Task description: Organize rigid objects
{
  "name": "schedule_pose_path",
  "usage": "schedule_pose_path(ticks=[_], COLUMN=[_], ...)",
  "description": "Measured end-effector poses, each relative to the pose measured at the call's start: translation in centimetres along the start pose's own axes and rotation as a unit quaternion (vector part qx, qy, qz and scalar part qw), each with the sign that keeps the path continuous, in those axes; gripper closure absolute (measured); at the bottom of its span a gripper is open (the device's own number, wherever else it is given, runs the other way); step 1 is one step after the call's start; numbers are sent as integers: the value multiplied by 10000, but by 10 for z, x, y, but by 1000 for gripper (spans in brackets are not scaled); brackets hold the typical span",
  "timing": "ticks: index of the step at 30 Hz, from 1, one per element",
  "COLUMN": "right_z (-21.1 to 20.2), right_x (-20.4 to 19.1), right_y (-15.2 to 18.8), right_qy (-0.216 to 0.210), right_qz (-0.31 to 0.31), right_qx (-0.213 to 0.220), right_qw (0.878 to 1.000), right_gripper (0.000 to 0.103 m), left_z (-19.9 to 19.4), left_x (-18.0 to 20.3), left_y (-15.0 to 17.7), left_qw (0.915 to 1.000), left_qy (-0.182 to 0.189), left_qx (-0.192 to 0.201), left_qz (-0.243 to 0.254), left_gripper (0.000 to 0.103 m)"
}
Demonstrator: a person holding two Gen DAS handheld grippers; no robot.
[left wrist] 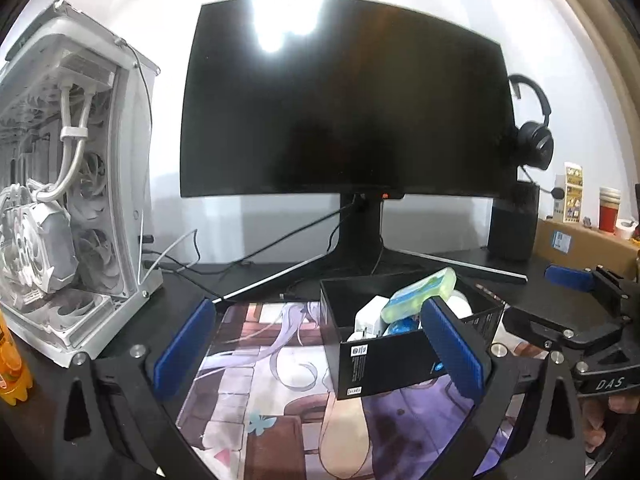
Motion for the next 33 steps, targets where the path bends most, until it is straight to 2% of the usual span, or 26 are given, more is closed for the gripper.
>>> schedule_pose_path(ticks=[7, 15, 33], right_z=[1, 1, 2], right_x=[1, 2, 3], right_y=[0, 0, 0], right_qy=[21, 26, 45], right_qz=[35, 71, 76], right_qx=[-35, -41, -69], right_qw=[10000, 10000, 9999], right_gripper=[0, 0, 0], left_z=[-13, -3, -2], left_x=[1, 1, -1], left_y=[-4, -1, 0], left_qw=[9995, 9998, 9995], left_qy=[-66, -177, -326], left_qx=[307, 48, 30], left_qz=[50, 56, 52], left_gripper=[0, 0, 0])
Point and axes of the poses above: each gripper's, at about its wrist camera, not at the fingertips, and z roughly the way its jaws point, x to its right, y to its underside, the point moved 4 cm from there along z, roughly the way its jaws point, and after that the axes turned 7 degrees about x, right-handed, at the moved point
